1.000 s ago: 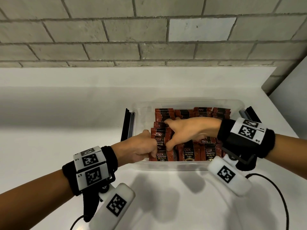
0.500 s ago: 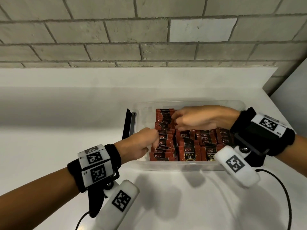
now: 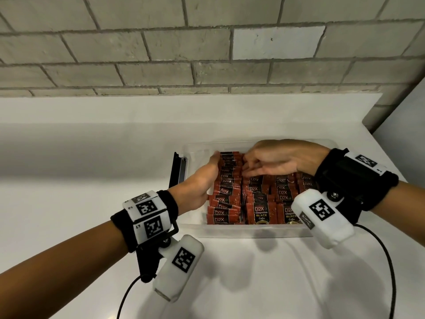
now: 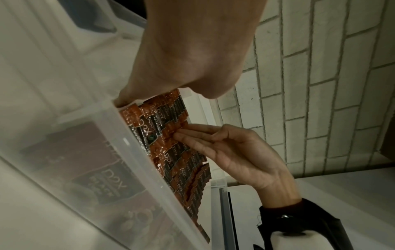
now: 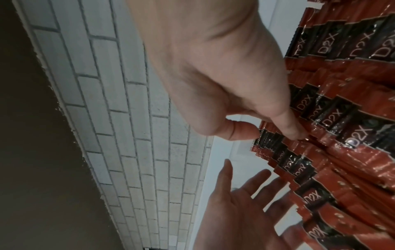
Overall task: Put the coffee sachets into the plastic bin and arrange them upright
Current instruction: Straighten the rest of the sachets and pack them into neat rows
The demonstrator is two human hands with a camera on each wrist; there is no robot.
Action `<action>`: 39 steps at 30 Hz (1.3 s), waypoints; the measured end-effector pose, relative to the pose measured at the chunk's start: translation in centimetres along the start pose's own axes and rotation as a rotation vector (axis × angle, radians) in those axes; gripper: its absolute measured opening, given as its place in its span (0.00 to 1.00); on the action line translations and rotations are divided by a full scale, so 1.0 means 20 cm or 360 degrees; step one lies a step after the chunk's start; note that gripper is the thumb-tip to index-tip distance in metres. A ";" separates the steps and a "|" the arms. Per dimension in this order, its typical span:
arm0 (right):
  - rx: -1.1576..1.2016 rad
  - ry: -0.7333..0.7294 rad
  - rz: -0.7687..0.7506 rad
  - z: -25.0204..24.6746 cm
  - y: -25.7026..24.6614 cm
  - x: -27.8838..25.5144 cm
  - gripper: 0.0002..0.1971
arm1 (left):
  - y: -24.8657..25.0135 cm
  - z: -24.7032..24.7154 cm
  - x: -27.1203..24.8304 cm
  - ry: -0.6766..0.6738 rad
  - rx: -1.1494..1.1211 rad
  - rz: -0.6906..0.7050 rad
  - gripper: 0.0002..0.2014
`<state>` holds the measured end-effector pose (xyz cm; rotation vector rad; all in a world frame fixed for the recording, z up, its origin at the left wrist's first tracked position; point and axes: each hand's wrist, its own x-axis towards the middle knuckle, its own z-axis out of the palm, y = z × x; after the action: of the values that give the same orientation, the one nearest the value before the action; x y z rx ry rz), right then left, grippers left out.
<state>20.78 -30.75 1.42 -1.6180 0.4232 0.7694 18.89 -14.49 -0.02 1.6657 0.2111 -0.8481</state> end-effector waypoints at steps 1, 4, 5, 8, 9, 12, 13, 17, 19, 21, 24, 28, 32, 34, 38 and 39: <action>0.0000 0.0003 -0.0007 0.00 0.00 0.00 0.15 | 0.00 0.00 0.00 0.0014 0.0018 0.0020 0.26; 0.0030 -0.0019 0.0011 0.03 0.00 0.01 0.13 | 0.02 0.02 -0.01 -0.0028 0.0021 0.0069 0.27; 0.0036 -0.0013 0.0014 0.03 0.00 0.00 0.12 | 0.03 0.02 0.00 -0.0030 0.0009 0.0072 0.29; 0.0112 0.0059 -0.0037 0.02 0.00 0.00 0.11 | 0.04 0.02 0.00 0.0031 -0.0022 0.0052 0.31; 0.0122 0.0061 -0.0063 0.02 0.00 0.00 0.11 | 0.04 0.01 0.01 0.0031 -0.0038 0.0049 0.32; 0.0141 0.0054 -0.0092 0.03 0.01 0.00 0.10 | 0.04 0.01 0.02 0.0012 -0.0092 0.0051 0.34; 0.0150 0.0057 -0.0104 0.03 0.00 0.00 0.11 | 0.04 0.01 0.02 0.0016 -0.0093 0.0057 0.34; 0.0153 0.0040 -0.0124 0.01 0.01 0.00 0.14 | 0.03 -0.02 0.01 0.0088 0.0004 0.0044 0.33; 0.0030 -0.0009 -0.0051 0.02 0.04 -0.02 0.13 | 0.01 -0.04 0.00 0.0102 0.0048 -0.0059 0.36; -0.0059 -0.0093 0.0049 0.04 0.07 -0.04 0.08 | 0.00 -0.04 -0.01 0.0048 0.0092 -0.0170 0.38; -0.0005 -0.0139 0.0113 0.07 0.09 -0.04 0.08 | -0.02 -0.03 -0.01 -0.0055 0.0155 -0.0157 0.34; 0.0113 -0.0126 0.0064 0.08 0.06 -0.03 0.10 | -0.03 -0.02 0.02 -0.0014 0.0079 -0.0095 0.32; 0.0185 -0.0109 0.0014 0.04 0.06 -0.03 0.12 | -0.04 -0.05 0.03 0.0008 0.0024 -0.0101 0.38; 0.0167 -0.0117 0.0007 0.03 0.06 -0.03 0.09 | -0.03 -0.05 0.02 0.0019 0.0030 -0.0108 0.38; 0.0144 -0.0120 0.0022 0.04 0.07 -0.01 0.08 | -0.02 -0.02 0.03 -0.0024 -0.0047 -0.0090 0.32; 0.0154 -0.0117 0.0020 0.05 0.06 -0.01 0.07 | -0.01 -0.02 0.02 -0.0026 -0.0077 -0.0094 0.32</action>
<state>19.56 -30.14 0.61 -1.4935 0.4118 0.8035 19.25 -14.20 -0.50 1.6136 0.2685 -0.8937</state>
